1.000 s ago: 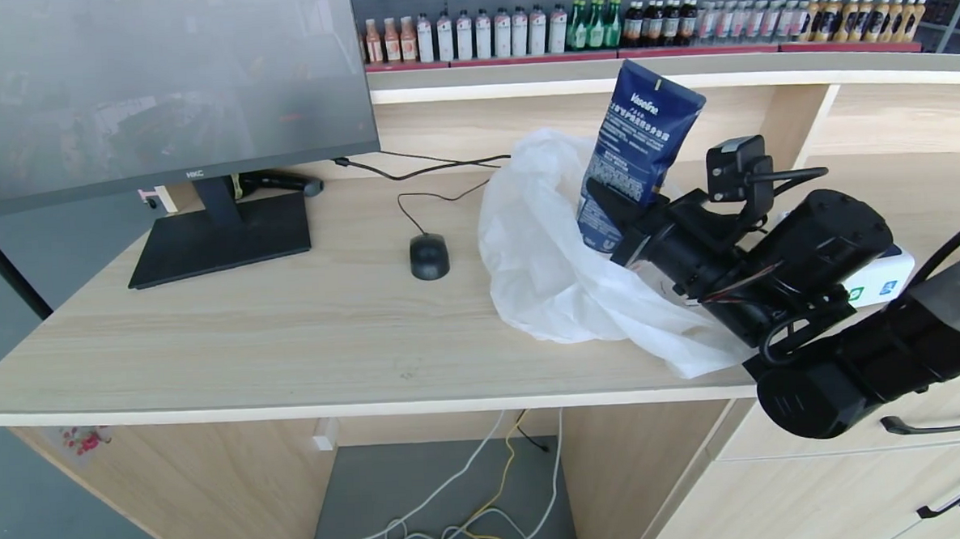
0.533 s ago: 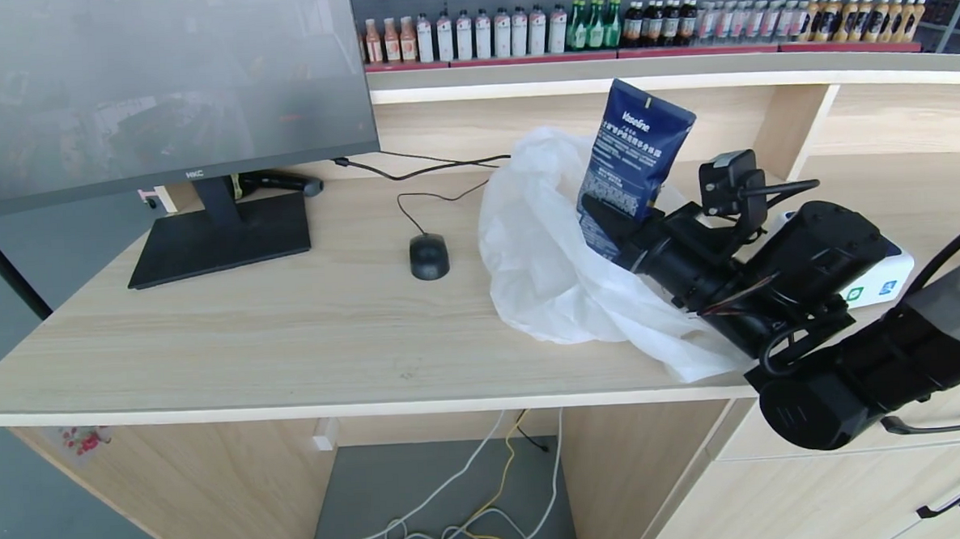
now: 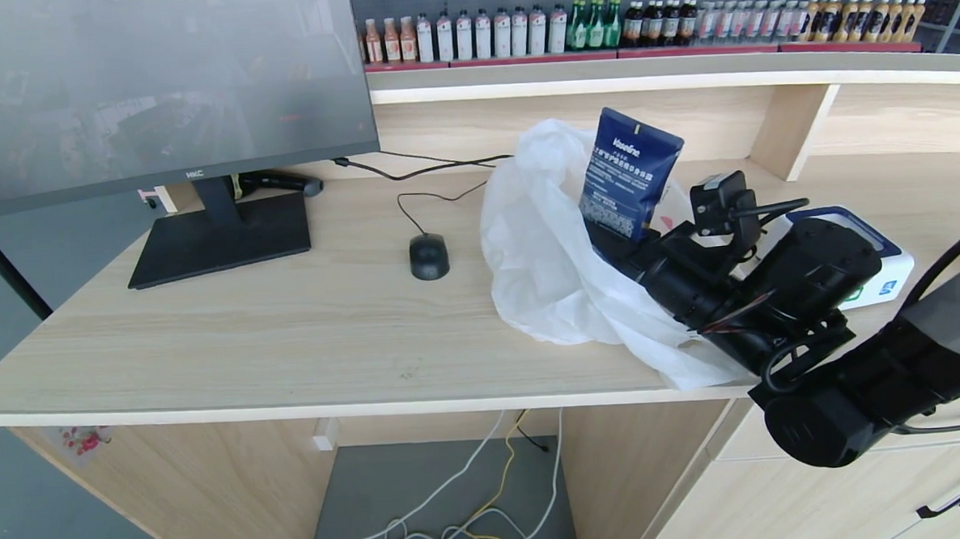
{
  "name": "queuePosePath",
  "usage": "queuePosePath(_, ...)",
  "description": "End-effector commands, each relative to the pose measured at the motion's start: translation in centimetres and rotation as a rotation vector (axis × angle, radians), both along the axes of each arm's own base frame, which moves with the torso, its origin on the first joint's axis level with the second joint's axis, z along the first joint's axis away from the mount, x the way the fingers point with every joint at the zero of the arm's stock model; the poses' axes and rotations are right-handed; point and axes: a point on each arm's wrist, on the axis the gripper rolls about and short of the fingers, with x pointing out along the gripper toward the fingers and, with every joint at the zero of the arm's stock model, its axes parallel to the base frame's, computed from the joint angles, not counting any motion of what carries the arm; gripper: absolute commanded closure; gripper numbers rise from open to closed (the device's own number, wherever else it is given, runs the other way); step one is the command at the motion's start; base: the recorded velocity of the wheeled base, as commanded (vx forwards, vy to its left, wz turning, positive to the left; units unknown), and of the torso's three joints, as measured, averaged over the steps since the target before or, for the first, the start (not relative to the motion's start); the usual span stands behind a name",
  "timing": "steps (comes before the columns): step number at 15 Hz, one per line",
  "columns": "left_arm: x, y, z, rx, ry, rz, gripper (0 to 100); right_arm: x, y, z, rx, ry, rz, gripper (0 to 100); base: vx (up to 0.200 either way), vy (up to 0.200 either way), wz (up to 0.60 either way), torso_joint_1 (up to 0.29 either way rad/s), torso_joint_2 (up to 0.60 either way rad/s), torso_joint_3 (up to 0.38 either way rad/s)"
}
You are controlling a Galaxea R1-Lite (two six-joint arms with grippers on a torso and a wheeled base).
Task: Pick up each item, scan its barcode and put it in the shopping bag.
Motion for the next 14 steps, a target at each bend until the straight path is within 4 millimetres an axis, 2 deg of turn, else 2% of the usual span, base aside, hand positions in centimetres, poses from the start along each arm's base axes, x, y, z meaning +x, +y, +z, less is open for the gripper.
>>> queuePosePath(1, 0.0, 0.0, 0.0, 0.0, 0.0, 0.0, 0, -0.1, 0.0, 0.0, 0.0, -0.001, 0.001, 100, 0.0, 0.0, 0.0, 0.0, 0.0, 0.0)
queuePosePath(14, 0.0, 0.0, 0.0, 0.0, 0.0, -0.002, 0, 1.0, 0.3, -1.8, -0.02, 0.038, -0.005, 100, 0.0, 0.0, 0.0, 0.0, 0.0, 0.0)
